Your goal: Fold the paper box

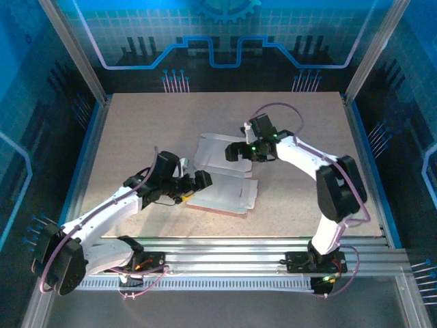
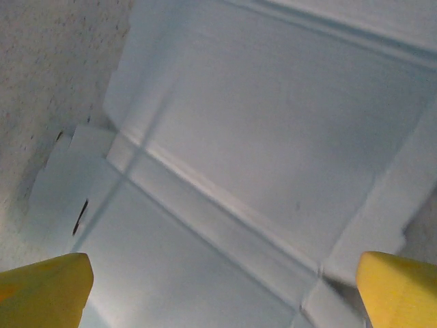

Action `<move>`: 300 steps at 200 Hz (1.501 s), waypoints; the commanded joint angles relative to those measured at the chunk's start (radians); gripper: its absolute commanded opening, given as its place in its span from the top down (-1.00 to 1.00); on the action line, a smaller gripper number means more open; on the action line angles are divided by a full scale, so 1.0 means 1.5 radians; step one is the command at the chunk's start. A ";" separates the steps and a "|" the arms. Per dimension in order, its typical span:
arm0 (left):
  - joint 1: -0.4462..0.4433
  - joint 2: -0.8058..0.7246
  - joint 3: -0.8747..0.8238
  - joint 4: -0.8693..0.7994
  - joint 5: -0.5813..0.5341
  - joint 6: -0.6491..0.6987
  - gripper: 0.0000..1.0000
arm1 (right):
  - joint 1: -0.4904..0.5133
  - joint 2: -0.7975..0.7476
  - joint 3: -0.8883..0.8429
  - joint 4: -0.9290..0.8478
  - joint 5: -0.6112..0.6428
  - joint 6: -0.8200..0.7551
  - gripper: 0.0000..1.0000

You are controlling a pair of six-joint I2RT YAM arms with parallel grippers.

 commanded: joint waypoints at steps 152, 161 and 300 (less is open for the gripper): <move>-0.112 0.294 0.038 0.115 -0.112 -0.124 -0.99 | -0.057 0.149 0.037 -0.017 0.030 -0.031 -1.00; -0.100 0.304 0.046 0.110 -0.111 -0.115 -0.99 | -0.058 0.118 0.000 -0.004 0.041 -0.031 -1.00; 0.073 0.534 0.442 0.019 -0.083 0.091 -0.99 | 0.035 -0.307 -0.406 0.071 0.048 0.186 -1.00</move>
